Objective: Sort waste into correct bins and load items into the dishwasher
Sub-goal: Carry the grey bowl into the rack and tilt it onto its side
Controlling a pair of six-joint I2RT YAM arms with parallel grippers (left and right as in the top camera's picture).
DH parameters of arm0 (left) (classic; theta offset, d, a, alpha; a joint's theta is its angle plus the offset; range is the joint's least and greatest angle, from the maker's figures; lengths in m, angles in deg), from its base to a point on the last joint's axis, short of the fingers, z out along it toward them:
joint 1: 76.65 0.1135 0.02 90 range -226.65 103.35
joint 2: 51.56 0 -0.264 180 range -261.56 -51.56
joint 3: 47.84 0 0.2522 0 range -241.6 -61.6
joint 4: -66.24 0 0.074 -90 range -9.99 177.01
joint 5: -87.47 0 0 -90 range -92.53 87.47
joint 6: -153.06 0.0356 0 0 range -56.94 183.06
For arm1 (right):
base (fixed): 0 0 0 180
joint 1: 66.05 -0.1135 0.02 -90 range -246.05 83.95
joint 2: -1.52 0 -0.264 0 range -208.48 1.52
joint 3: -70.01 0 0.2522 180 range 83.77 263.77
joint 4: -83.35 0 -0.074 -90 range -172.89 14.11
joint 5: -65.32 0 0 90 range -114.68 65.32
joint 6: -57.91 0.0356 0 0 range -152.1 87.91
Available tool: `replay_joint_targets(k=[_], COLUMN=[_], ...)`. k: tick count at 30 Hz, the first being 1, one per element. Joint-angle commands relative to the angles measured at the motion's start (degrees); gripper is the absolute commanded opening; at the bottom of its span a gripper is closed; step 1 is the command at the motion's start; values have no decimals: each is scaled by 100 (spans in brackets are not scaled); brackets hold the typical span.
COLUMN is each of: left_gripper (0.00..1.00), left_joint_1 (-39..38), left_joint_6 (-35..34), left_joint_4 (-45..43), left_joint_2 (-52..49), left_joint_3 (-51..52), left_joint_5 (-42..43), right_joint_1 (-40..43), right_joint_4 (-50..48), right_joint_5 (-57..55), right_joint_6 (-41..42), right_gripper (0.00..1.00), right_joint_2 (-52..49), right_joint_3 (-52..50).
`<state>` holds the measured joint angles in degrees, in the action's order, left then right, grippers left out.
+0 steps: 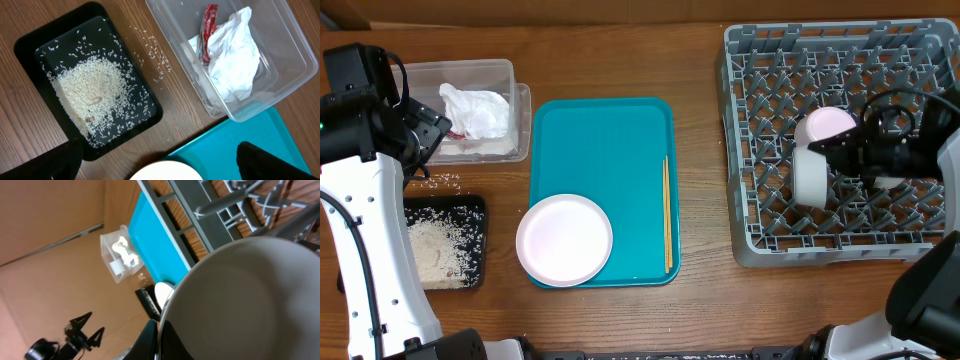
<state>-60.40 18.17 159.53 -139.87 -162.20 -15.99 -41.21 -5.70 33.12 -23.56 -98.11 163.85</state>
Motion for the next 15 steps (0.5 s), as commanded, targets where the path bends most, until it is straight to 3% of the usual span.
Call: replay_joint_targets(k=[1,15], left_gripper=[100,100], left_joint_1=[22,22], left_joint_6=[-55,-55], left_joint_4=[-4,-4], left_joint_2=[-48,-48], left_joint_3=[-35,-35], left_joint_5=[0,0], right_joint_1=[271,745], right_joint_4=[-118,-649], right_joint_5=[494,313], right_joint_6=[-435,-428], right_gripper=[4,4], right_joint_2=[94,94], right_joint_3=[-387,-780])
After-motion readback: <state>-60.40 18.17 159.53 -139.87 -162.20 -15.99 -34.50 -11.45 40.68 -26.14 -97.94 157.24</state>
